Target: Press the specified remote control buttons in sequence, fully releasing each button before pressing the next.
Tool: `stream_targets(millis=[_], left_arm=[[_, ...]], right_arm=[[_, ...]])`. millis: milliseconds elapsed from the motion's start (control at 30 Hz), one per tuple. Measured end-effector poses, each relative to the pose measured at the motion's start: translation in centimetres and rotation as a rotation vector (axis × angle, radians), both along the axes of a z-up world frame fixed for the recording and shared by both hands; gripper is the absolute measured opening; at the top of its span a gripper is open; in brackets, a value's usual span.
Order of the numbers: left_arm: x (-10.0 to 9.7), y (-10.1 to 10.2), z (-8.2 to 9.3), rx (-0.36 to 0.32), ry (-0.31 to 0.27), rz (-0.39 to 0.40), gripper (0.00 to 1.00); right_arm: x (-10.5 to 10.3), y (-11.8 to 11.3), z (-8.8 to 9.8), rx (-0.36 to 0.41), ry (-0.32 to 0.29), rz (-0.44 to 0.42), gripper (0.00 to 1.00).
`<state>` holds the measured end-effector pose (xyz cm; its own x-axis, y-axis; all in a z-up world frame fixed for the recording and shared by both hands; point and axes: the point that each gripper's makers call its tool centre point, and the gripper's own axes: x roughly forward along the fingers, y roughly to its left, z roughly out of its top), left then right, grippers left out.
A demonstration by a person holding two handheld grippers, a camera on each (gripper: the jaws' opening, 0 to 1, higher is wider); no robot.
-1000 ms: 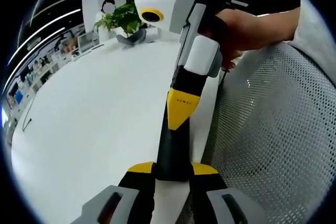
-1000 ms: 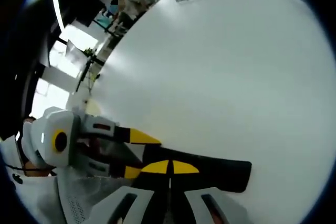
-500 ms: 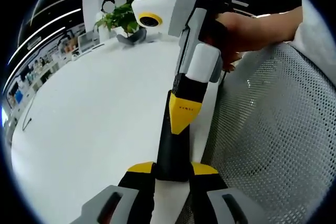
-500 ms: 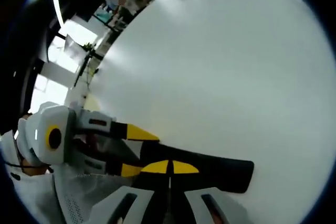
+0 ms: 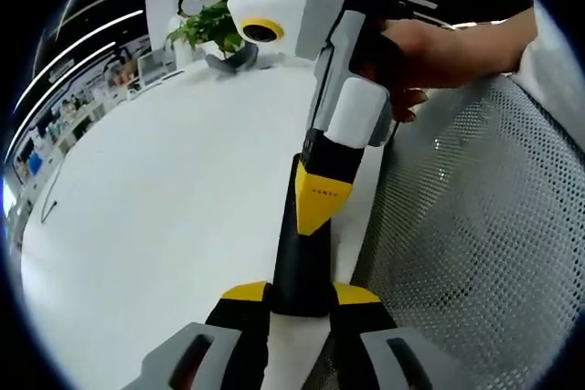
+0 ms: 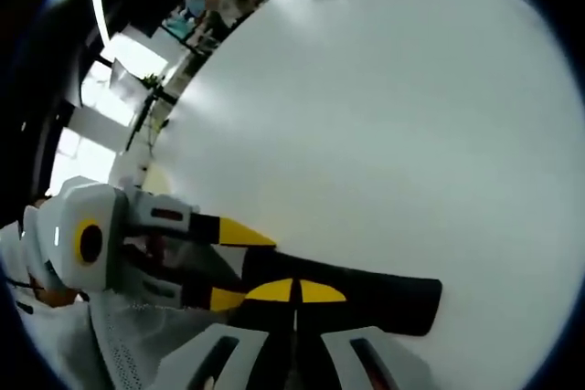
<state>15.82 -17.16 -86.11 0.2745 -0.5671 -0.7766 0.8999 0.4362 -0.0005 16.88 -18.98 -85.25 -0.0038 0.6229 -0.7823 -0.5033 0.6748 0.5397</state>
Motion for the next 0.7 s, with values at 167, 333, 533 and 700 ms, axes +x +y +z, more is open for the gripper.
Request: stream_targets(millis=[167,333,533,700], left_arm=[[0.0,0.2,0.0,-0.007,0.002,0.002,0.25],[0.0,0.2,-0.1,-0.006,0.005,0.003,0.25],[0.0,0.2,-0.1,0.011,0.007,-0.002,0.24],[0.0,0.2,-0.1,0.021,0.009,-0.009,0.24]], right_arm=[[0.1,0.0,0.4,0.008,-0.009,-0.006,0.0],[1.8,0.1,2.0,0.038,-0.149,-0.02,0.0],[4.8,-0.6,6.7,0.136,-0.378,-0.116,0.0],[6.9,-2.9,11.0,0.16,-0.597,-0.217,0.05]])
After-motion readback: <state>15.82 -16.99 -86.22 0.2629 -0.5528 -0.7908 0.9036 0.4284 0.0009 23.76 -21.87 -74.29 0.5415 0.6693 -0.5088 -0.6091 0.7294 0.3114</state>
